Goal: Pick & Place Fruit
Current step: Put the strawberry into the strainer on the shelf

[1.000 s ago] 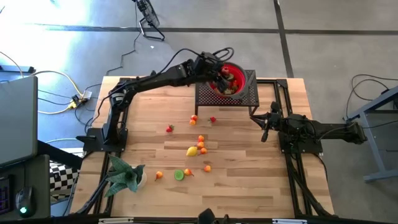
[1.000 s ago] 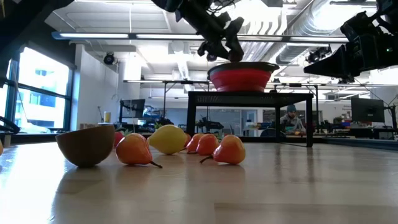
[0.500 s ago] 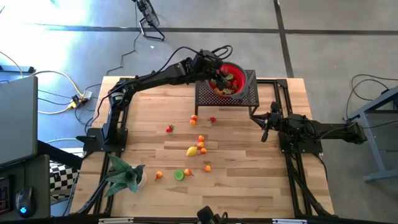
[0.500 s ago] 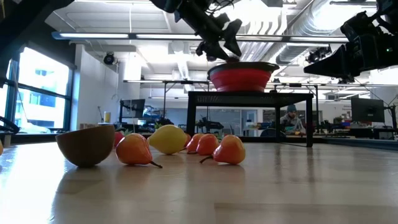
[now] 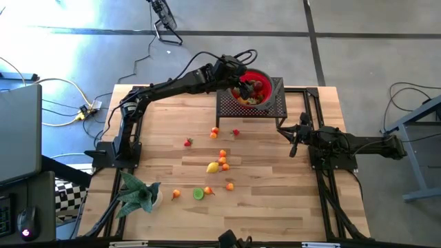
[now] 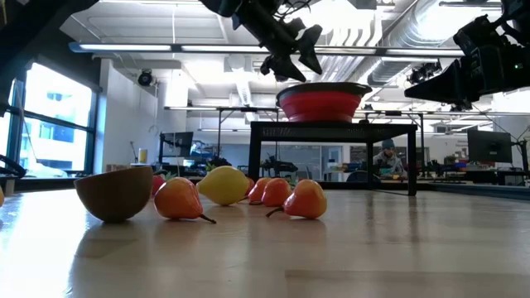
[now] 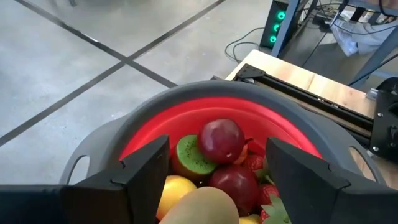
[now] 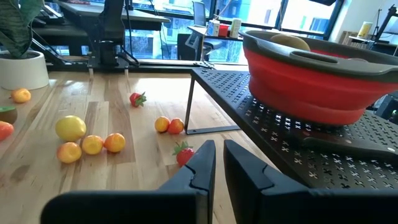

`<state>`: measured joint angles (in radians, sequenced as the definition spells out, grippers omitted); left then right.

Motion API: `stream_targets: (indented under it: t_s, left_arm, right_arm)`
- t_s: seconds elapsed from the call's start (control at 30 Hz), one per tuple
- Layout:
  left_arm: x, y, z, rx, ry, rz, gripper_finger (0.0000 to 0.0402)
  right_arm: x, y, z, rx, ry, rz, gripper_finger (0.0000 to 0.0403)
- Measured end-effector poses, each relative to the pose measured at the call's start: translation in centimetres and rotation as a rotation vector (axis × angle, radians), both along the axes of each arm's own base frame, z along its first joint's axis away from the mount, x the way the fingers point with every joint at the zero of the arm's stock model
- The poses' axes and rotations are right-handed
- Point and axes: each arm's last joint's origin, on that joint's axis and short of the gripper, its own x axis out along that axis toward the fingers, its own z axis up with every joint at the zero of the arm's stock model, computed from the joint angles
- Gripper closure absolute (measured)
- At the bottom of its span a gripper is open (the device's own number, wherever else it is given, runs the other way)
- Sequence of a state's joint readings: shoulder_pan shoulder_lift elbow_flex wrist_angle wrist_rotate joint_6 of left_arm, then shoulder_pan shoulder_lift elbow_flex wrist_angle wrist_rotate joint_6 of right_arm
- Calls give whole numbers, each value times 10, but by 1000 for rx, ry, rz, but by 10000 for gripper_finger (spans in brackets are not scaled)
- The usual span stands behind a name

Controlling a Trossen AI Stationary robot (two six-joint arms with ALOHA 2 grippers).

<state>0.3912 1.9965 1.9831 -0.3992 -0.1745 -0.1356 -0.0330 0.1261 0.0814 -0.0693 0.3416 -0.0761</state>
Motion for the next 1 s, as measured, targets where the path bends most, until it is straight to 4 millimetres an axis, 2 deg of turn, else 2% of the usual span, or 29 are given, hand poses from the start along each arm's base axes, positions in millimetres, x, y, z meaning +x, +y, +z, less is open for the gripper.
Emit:
stream_targets:
  t_s: [0.13, 0.27, 0.4, 0.57, 0.73, 0.87, 1.0]
  left_arm:
    - [4, -9, 0, 19, 13, -31, 140]
    - [11, -28, 0, 57, 36, -92, 155]
    - [16, -46, -1, 101, 73, -156, 192]
    - [18, -61, -5, 75, 110, -183, 250]
    - [26, -90, -3, 95, 93, -250, 301]
    - [31, -111, 0, 135, 69, -314, 328]
    - [33, -120, 1, 177, 72, -348, 341]
  right_arm:
    - [0, 0, 0, 0, -3, 0, 377]
    - [0, 0, 2, 0, -20, 0, 377]
    - [0, 0, 3, 3, -38, 4, 377]
    - [0, 0, 4, 17, -44, 4, 377]
    - [0, 0, 3, 27, -47, 3, 377]
    - [0, 0, 3, 28, -48, 3, 377]
    - [0, 0, 3, 57, -50, 3, 377]
